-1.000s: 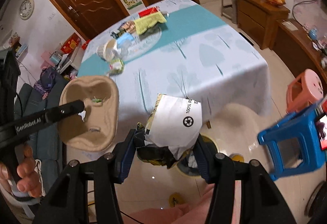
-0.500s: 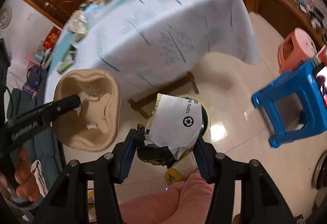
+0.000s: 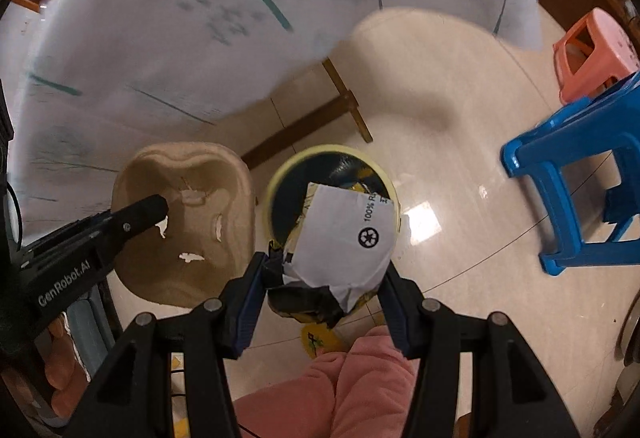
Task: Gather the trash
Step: 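Carry the wrapper and pulp carrier in both tools over the black bin, then open both tools to drop the wrapper and carrier into the bin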
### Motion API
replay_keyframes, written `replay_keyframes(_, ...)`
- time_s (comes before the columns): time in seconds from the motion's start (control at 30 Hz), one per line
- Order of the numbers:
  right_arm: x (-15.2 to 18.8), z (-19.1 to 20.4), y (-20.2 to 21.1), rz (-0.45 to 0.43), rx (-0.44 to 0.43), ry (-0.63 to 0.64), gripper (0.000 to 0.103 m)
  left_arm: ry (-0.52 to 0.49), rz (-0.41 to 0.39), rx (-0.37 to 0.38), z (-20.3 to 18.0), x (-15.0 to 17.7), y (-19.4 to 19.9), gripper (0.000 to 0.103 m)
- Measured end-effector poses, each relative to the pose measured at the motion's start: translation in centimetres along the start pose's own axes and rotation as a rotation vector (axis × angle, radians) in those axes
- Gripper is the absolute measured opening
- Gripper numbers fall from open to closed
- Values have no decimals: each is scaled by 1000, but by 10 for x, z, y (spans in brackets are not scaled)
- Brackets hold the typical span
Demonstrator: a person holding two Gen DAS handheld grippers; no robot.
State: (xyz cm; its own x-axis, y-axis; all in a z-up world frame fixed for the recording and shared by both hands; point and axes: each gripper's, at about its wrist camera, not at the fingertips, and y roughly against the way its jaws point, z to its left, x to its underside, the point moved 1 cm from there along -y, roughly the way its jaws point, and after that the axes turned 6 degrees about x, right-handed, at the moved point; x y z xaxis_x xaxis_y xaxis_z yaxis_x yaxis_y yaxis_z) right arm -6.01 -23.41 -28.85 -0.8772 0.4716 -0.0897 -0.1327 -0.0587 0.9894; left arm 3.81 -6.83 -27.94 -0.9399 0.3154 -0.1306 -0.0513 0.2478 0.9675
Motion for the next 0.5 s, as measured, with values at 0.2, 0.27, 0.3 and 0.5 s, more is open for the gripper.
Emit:
replay_keyframes(0.2,-6,-9,-53,42,3,12,54,19,11,-30,15,-4,-45,20)
replay_keyframes(0.27,-10,-11,-65,53,4,15,54,31,11,-39,21,-4,-56,31)
replay_keyframes(0.3,-13,-11,-69,56,3,15,54,38,12,-41,22,-3,-60,41)
replay_keyframes(0.5,-24,-7,-93,72,14,51,54,81,2,-82,39,3,-70,69)
